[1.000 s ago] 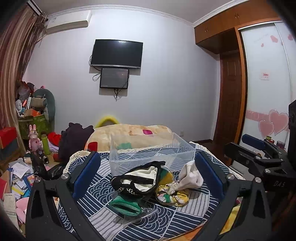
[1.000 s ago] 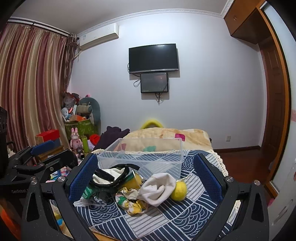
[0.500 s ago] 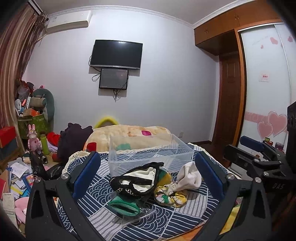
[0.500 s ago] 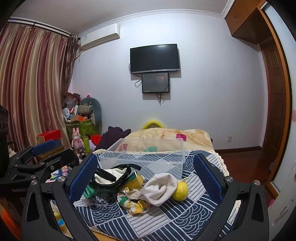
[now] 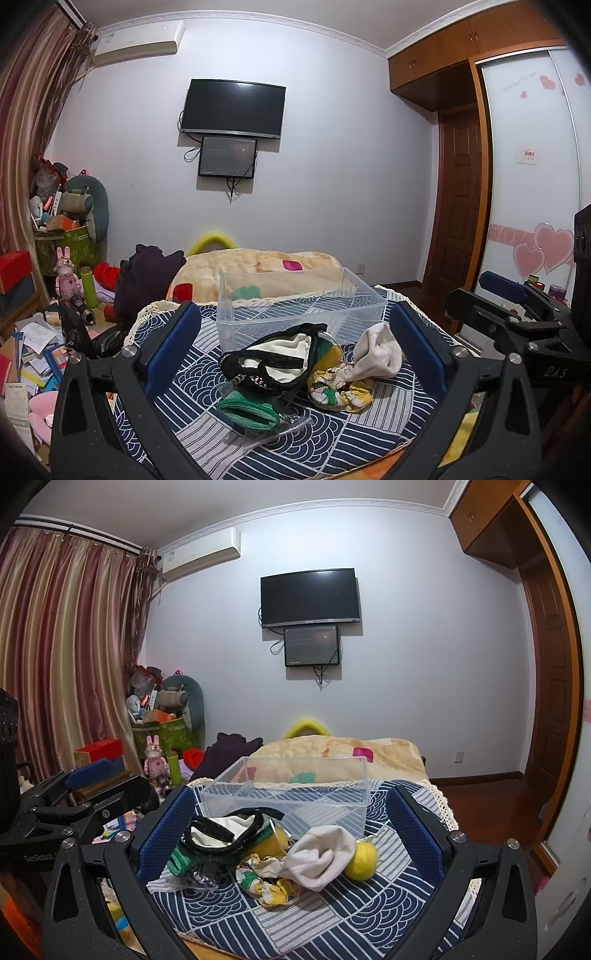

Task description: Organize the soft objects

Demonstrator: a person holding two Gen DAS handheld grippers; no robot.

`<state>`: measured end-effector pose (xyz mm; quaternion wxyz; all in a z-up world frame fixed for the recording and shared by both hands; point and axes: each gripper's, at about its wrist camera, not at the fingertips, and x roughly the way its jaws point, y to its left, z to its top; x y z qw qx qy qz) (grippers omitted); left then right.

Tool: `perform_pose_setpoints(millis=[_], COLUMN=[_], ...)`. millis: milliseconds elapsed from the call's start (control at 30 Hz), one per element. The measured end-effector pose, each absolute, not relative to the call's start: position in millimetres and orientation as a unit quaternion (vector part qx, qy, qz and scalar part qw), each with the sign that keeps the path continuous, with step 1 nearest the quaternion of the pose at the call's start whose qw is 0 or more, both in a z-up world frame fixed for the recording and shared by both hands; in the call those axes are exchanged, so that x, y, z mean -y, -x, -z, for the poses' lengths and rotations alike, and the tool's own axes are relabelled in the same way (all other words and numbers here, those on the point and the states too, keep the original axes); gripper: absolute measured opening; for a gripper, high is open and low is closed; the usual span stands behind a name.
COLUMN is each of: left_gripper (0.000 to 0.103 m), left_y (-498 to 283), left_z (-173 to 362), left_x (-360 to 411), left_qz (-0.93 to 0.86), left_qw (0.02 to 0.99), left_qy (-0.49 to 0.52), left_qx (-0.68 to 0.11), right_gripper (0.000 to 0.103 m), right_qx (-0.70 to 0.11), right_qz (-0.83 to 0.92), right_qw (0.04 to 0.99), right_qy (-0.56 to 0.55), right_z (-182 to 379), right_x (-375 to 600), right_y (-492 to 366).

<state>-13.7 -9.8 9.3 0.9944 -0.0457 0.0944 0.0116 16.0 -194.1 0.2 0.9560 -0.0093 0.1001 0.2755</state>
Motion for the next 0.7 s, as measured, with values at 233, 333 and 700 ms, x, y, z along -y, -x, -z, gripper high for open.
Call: perform_pose_setpoints(millis=[233, 333, 700], left_gripper=[0.103, 0.103, 0.103], left_y=[13.9, 14.0, 14.3], left_z=[-9.8, -9.2, -7.7], left_x=[9.5, 9.6, 10.9], left_qz=[-0.012, -0.012, -0.011], left_qw=[0.994, 0.994, 0.994], left_qy=[0.046, 0.046, 0.048], left_qx=[-0.094, -0.094, -0.095], right_gripper=[0.103, 0.103, 0.103], right_qx=[-0.099, -0.099, -0.097], right_qz=[-0.276, -0.277, -0.28], right_qw=[0.956, 0.956, 0.955], right_qy=[0.009, 0.01, 0.011], right_z=[-0.8, -0.8, 0.9], right_x=[194.0, 193.9, 192.7], right_y=[-15.6, -15.5, -13.9])
